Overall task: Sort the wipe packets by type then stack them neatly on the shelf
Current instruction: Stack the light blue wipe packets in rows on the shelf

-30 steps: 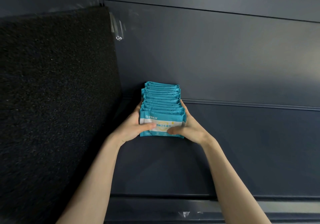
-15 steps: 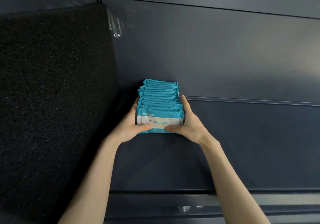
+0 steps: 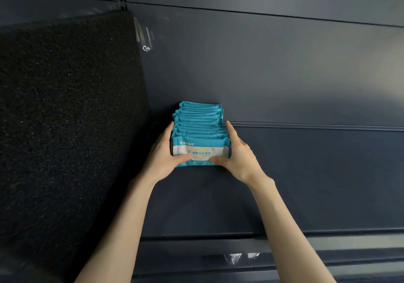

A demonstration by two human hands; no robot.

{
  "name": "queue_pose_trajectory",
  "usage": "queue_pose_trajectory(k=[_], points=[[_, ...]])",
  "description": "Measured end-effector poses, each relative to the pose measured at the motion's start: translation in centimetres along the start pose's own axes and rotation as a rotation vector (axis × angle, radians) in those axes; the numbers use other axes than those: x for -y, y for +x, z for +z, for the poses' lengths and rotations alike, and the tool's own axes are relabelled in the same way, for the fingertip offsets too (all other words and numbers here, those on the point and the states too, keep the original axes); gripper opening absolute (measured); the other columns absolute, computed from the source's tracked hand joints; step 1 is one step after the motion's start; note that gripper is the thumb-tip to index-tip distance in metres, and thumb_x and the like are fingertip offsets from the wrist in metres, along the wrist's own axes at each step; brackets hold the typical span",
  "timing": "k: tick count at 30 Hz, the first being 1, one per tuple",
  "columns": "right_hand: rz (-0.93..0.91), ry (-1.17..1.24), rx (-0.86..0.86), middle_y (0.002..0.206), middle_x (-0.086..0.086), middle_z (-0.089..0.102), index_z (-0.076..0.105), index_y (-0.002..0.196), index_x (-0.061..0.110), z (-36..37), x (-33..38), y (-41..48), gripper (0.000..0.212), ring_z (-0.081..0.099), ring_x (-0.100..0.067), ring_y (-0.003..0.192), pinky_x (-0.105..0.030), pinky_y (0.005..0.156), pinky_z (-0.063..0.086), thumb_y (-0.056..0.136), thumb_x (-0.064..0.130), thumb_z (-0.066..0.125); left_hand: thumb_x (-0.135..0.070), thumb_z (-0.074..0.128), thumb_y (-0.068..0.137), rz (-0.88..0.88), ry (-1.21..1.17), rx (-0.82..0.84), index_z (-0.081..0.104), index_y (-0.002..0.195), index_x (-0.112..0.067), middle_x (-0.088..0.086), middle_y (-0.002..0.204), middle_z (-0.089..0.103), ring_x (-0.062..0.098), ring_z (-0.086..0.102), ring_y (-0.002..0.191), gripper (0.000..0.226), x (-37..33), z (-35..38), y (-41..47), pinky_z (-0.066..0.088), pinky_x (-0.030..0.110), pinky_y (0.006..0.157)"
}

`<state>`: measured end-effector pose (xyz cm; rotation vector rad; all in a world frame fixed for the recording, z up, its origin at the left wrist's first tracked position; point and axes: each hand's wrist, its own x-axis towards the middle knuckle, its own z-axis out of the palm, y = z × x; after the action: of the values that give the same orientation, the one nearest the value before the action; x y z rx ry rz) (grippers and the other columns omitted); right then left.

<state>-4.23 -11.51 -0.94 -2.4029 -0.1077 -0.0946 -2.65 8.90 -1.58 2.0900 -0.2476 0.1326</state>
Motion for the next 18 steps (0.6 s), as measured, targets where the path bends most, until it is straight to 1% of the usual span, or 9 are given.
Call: queue_pose_trajectory(k=[1, 2, 4, 5, 8, 10, 12, 15, 18], points=[[-0.006, -0.026, -0.01, 0.143, 0.007, 0.044, 0.002, 0.152, 0.028, -0.1, 0.2, -0.3, 0.104, 0.045, -0.019, 0.127, -0.041, 0.104, 0.04, 0.078, 0.031, 0.076, -0.007, 0.076, 0.076, 0.012, 0.039, -0.018, 0.021, 0.149, -0.021, -0.02, 0.13, 0.035, -0.01, 0.03, 0.116, 0.092, -0.3, -0.1, -0.3, 0.024, -0.005, 0.085], [-0.011, -0.051, -0.02, 0.145, 0.007, 0.041, 0.003, 0.152, 0.027, -0.2, 0.5, -0.6, 0.102, 0.044, -0.021, 0.128, -0.041, 0.105, 0.039, 0.079, 0.032, 0.074, -0.009, 0.076, 0.077, 0.023, 0.079, -0.035, 0.022, 0.149, -0.02, -0.017, 0.134, 0.034, -0.008, 0.028, 0.118, 0.091, -0.6, -0.2, -0.7, 0.021, -0.001, 0.09], [-0.025, -0.096, -0.057, 0.148, 0.005, 0.036, 0.011, 0.152, 0.024, -0.7, 1.0, -1.4, 0.092, 0.039, -0.022, 0.131, -0.039, 0.106, 0.036, 0.083, 0.034, 0.071, -0.014, 0.074, 0.08, 0.054, 0.162, -0.082, 0.025, 0.148, -0.018, -0.006, 0.146, 0.033, 0.004, 0.029, 0.131, 0.085, -1.1, -0.3, -1.2, 0.021, 0.013, 0.099], [-0.034, -0.114, -0.083, 0.15, 0.004, 0.034, 0.016, 0.151, 0.023, -1.1, 1.2, -1.8, 0.085, 0.037, -0.022, 0.133, -0.038, 0.106, 0.035, 0.085, 0.035, 0.068, -0.015, 0.073, 0.081, 0.08, 0.198, -0.111, 0.028, 0.147, -0.015, -0.001, 0.148, 0.034, 0.011, 0.031, 0.134, 0.08, -1.4, -0.4, -1.4, 0.022, 0.017, 0.102], [-0.049, -0.156, -0.172, 0.151, 0.002, 0.032, 0.031, 0.146, 0.018, -2.6, 1.8, -3.4, 0.064, 0.033, -0.022, 0.136, -0.039, 0.108, 0.035, 0.092, 0.035, 0.059, -0.014, 0.069, 0.084, 0.2, 0.291, -0.189, 0.043, 0.138, -0.007, 0.008, 0.139, 0.046, 0.023, 0.04, 0.129, 0.061, -3.0, -0.5, -1.7, 0.028, 0.026, 0.105], [-0.047, -0.186, -0.24, 0.148, 0.001, 0.038, 0.039, 0.142, 0.016, -3.9, 1.8, -4.6, 0.055, 0.037, -0.022, 0.133, -0.037, 0.107, 0.035, 0.093, 0.034, 0.057, -0.012, 0.069, 0.085, 0.299, 0.321, -0.207, 0.053, 0.129, -0.004, 0.01, 0.129, 0.054, 0.026, 0.046, 0.122, 0.048, -4.7, -0.1, -1.8, 0.033, 0.031, 0.103], [-0.039, -0.213, -0.323, 0.143, 0.001, 0.043, 0.045, 0.138, 0.015, -5.5, 1.5, -6.3, 0.048, 0.041, -0.022, 0.127, -0.033, 0.104, 0.036, 0.094, 0.032, 0.056, -0.012, 0.068, 0.085, 0.382, 0.327, -0.202, 0.059, 0.121, -0.004, 0.009, 0.122, 0.06, 0.027, 0.051, 0.116, 0.038, -6.7, 0.6, -2.1, 0.036, 0.032, 0.1], [0.003, -0.243, -0.444, 0.139, 0.001, 0.047, 0.051, 0.133, 0.014, -7.9, 0.0, -9.9, 0.041, 0.043, -0.021, 0.123, -0.032, 0.101, 0.035, 0.095, 0.029, 0.055, -0.015, 0.066, 0.087, 0.456, 0.312, -0.129, 0.062, 0.117, -0.008, 0.005, 0.114, 0.063, 0.025, 0.056, 0.109, 0.03, -10.0, 3.0, -3.3, 0.041, 0.035, 0.096], [0.061, -0.265, -0.574, 0.133, -0.003, 0.054, 0.058, 0.125, 0.011, -10.1, -2.5, -14.7, 0.035, 0.05, -0.025, 0.119, -0.039, 0.097, 0.043, 0.093, 0.024, 0.059, -0.019, 0.066, 0.088, 0.547, 0.297, -0.025, 0.062, 0.116, -0.012, 0.001, 0.11, 0.065, 0.025, 0.059, 0.104, 0.029, -13.1, 6.9, -5.6, 0.046, 0.04, 0.091]])
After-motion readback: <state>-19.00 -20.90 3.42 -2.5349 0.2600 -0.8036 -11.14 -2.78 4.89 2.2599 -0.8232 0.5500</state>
